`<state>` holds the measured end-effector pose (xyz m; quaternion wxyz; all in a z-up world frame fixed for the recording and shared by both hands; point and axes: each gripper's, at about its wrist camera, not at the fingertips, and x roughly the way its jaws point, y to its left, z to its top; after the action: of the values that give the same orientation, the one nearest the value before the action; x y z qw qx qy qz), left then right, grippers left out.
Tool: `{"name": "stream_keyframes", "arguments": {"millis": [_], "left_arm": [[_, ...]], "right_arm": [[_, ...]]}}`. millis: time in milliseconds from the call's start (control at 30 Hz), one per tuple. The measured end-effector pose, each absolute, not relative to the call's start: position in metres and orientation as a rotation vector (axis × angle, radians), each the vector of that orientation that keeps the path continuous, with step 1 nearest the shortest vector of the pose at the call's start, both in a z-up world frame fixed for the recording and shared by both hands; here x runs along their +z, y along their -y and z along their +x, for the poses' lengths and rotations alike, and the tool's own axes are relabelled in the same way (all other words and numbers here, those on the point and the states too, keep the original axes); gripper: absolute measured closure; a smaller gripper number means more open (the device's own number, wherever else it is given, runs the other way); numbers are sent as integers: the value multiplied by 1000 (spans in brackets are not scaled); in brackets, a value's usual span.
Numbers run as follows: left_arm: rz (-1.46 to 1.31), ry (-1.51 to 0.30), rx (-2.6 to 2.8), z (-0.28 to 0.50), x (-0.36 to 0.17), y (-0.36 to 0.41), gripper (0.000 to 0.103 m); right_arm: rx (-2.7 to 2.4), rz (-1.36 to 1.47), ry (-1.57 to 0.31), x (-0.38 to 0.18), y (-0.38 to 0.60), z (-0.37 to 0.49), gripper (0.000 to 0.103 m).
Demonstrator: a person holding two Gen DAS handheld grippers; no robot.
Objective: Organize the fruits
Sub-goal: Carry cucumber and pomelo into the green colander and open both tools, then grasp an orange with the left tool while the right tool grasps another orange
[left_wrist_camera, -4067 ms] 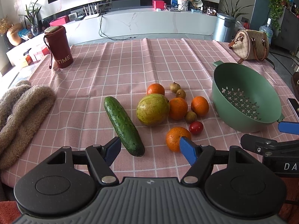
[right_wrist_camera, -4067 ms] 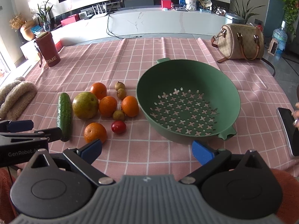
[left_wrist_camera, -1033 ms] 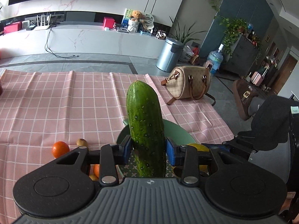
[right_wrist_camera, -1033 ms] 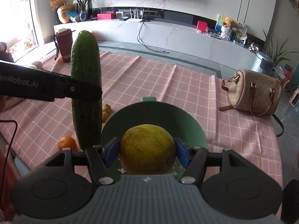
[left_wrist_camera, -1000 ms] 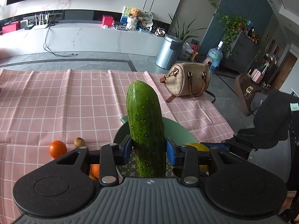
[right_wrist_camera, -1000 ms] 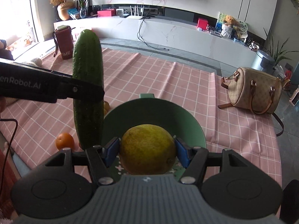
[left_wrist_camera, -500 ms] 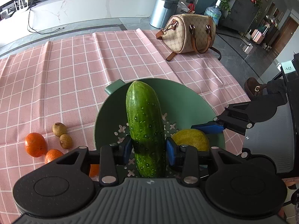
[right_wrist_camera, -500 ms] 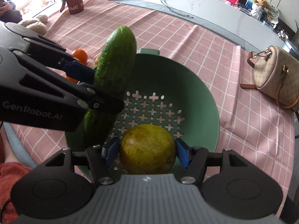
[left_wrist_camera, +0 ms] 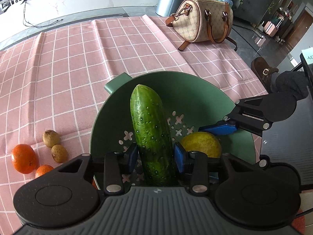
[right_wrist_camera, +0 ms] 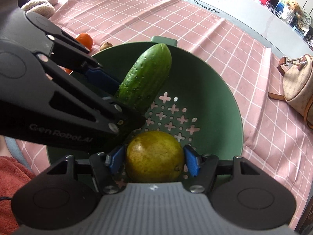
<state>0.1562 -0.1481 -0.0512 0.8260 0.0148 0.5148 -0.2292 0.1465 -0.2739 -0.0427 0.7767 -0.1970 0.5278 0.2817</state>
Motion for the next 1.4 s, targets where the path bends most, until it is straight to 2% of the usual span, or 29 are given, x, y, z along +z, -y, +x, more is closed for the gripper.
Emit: {"name": "stream_keyframes", "arguments": {"millis": [133, 200, 333, 500, 567, 733, 1100, 1400], "left_arm": [[75, -1081, -484, 155, -52, 152, 58], [79, -1075, -487, 154, -51, 152, 57], [62, -1082, -478, 155, -49, 149, 50], [61, -1055, -488, 145, -37, 143, 50], [56, -1041, -497, 139, -29, 140, 50], [99, -1001, -481, 120, -10, 131, 50], [107, -930, -430, 79, 29, 80, 50], [88, -938, -355, 58, 31, 28, 50]], "right_arm": [[610, -407, -1139, -41, 275, 151, 40], [604, -404, -1134, -39, 274, 152, 35], [599, -422, -1131, -33, 269, 151, 31], [571, -445, -1131, -27, 264, 147, 28], [542, -454, -1122, -23, 262, 143, 22], [488, -411, -1095, -7, 262, 133, 18], [400, -218, -1044, 23, 243, 100, 18], [418, -17, -945, 37, 216, 52, 18]]}}
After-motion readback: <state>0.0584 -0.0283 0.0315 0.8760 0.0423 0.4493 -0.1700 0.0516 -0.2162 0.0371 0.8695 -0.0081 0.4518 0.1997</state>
